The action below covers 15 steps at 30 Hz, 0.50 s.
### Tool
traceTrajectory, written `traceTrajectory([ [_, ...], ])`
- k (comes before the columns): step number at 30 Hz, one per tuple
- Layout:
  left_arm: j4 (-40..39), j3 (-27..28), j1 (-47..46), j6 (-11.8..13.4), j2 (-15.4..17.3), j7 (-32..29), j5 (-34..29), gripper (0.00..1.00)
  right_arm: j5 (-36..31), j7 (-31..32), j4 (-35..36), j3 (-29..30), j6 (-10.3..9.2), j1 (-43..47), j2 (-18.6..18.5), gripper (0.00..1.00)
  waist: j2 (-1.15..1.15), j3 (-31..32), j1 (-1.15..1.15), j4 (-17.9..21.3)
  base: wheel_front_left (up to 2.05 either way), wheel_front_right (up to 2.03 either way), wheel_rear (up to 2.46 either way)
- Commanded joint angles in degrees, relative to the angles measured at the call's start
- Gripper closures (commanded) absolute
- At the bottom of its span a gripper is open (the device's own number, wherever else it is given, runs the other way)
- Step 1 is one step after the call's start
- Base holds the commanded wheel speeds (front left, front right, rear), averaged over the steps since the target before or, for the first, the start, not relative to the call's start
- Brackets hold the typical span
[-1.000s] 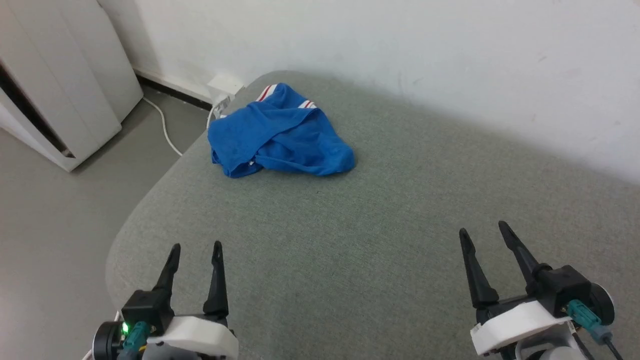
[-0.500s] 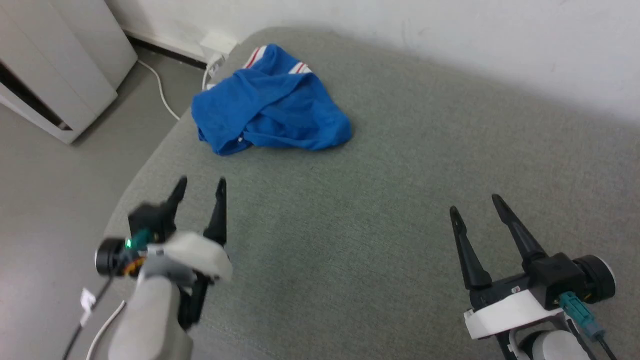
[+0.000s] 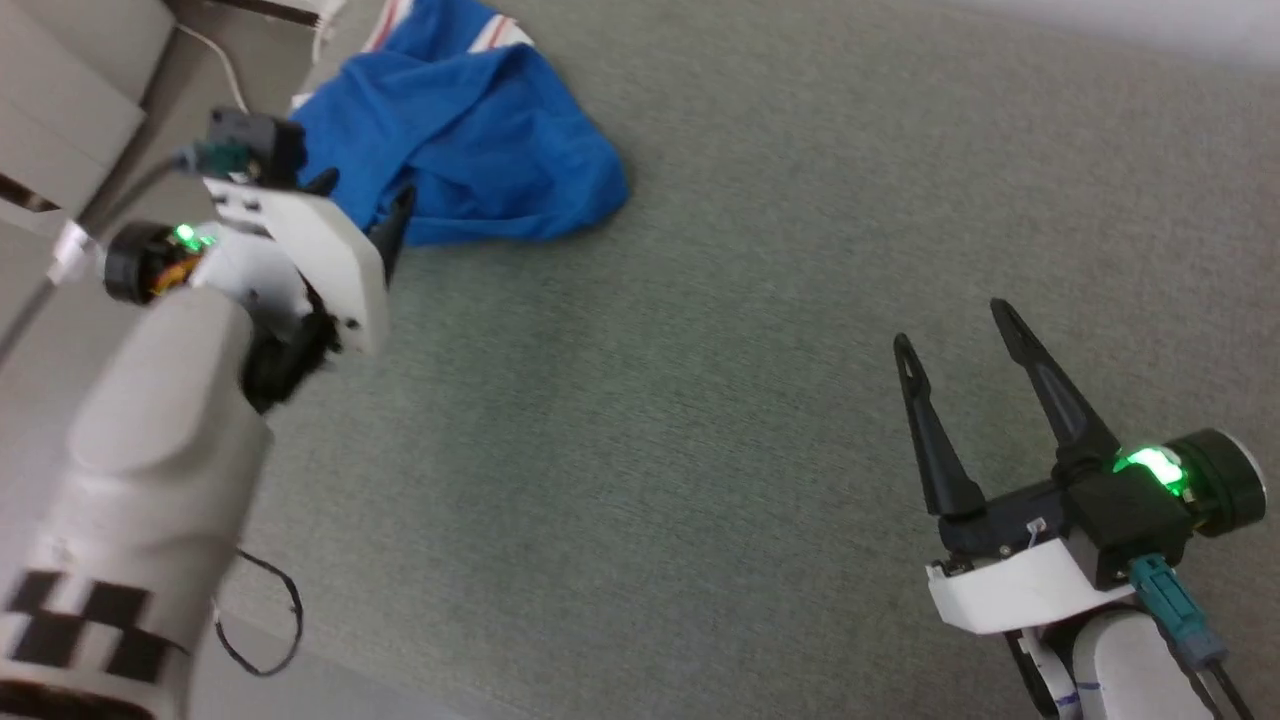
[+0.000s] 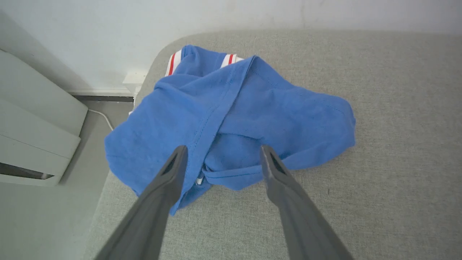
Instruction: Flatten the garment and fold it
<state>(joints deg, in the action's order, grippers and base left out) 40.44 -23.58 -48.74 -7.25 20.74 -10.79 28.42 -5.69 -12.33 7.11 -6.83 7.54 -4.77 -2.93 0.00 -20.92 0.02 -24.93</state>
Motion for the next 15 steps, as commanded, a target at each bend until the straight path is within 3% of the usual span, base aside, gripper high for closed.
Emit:
traceTrajectory([
  [1,-0.1,-1.9,-2.6,-0.2,2.6,-2.4,2.8,0.00,-1.1,0.7,1.0,0.3,-0.05,-1.1,0.0,0.00,0.00,-4.6,-0.02,4.5,0.00,0.00,0.00],
  [7,3.2,-5.6,-10.1,-0.2,9.8,-10.7,13.0,0.00,-1.7,1.9,4.8,1.1,-0.05,-2.0,0.0,0.00,0.00,-8.7,-0.02,8.3,0.00,0.00,0.00],
  [15,9.8,-6.8,-12.2,-0.2,13.4,-14.7,20.4,0.00,-1.6,1.9,7.2,-0.1,-0.05,-2.9,0.0,0.00,0.00,-12.7,-0.02,12.6,0.00,0.00,0.00],
])
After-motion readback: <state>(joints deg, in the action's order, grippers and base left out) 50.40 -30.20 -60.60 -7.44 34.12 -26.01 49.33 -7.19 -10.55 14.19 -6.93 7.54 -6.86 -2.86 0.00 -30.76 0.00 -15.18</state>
